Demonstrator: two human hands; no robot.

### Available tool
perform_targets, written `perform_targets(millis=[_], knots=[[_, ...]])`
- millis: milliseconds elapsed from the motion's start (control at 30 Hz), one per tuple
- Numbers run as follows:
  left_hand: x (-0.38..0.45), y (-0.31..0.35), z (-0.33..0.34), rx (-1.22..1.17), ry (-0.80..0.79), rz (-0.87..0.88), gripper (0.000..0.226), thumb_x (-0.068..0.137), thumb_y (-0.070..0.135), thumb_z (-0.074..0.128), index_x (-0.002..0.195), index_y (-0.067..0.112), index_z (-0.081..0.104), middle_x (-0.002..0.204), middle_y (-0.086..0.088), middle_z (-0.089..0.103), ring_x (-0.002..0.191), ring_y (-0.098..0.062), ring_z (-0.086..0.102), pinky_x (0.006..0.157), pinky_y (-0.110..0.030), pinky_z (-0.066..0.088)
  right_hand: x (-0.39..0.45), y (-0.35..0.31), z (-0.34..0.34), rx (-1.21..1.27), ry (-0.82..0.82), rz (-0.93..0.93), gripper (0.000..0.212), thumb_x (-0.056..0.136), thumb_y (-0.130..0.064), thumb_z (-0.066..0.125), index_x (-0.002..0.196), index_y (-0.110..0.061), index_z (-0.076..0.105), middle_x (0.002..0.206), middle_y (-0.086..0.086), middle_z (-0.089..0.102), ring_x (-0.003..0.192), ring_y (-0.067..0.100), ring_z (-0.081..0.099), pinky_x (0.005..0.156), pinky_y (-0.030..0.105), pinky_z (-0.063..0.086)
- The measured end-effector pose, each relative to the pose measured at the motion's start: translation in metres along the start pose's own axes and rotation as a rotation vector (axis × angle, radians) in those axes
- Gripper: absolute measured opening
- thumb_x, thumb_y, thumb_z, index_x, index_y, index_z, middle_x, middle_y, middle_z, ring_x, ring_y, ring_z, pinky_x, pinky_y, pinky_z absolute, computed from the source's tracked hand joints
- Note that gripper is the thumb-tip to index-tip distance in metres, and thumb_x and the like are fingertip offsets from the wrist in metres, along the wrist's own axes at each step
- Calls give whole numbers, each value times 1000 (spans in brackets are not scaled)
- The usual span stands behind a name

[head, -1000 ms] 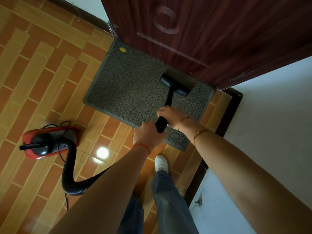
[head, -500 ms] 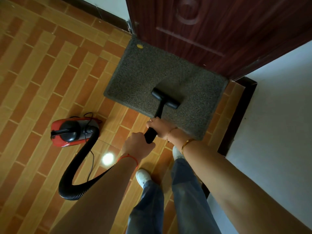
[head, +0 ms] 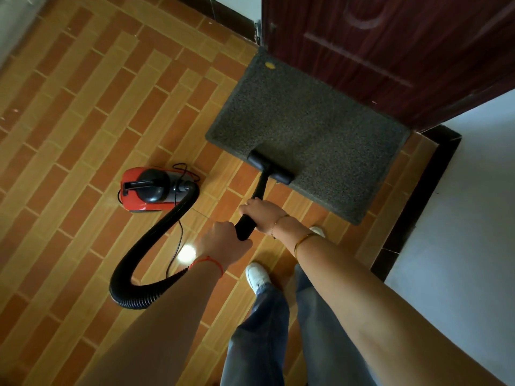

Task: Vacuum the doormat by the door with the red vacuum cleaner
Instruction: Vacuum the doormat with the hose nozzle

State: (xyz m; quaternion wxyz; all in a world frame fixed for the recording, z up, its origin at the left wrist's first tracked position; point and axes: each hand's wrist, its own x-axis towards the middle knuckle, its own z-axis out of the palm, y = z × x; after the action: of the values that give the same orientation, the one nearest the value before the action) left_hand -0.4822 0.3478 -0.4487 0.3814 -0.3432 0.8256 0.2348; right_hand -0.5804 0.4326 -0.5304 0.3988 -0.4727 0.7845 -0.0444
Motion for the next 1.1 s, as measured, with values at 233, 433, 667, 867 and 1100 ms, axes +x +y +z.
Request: perform_targets(millis=[233,433,667,867,1100], knots=[[12,6,0,-5,-24,-22,18,78,36,60,81,18,58,68,2,61,52,-11,57,40,-20,37,9,12,-5,-48,-56,-28,38,84,11,53,116,-10,50,121,13,53,119,35,50,80,43,56],[38,32,-19,-55,-36,-38,23,78,37,60,89,18,60,71,1,63,57,-13,62,42,-21,40,27,39,-36,-95,-99,-28,39,85,13,51,117,-10,49,121,15,51,123,37,46,82,47,55],[86,94,-59,-140,-3,-61,23,77,35,60,89,15,62,72,0,64,58,-14,61,41,-22,36,58,100,-99,-125,-95,-30,36,85,14,48,113,-10,52,121,13,53,120,35,49,82,45,54],[125,153,-87,-214,3,-71,21,78,35,61,86,16,60,71,0,63,61,-16,62,42,-22,36,81,159,-147,-190,-99,-43,38,86,13,50,116,-9,52,122,13,54,124,37,46,86,47,53],[175,219,-126,-310,-3,-55,19,79,31,59,83,12,63,70,-2,64,61,-17,64,40,-21,35,106,225,-209,-227,-72,-44,25,88,8,51,106,-9,52,115,13,55,117,34,52,83,42,52]])
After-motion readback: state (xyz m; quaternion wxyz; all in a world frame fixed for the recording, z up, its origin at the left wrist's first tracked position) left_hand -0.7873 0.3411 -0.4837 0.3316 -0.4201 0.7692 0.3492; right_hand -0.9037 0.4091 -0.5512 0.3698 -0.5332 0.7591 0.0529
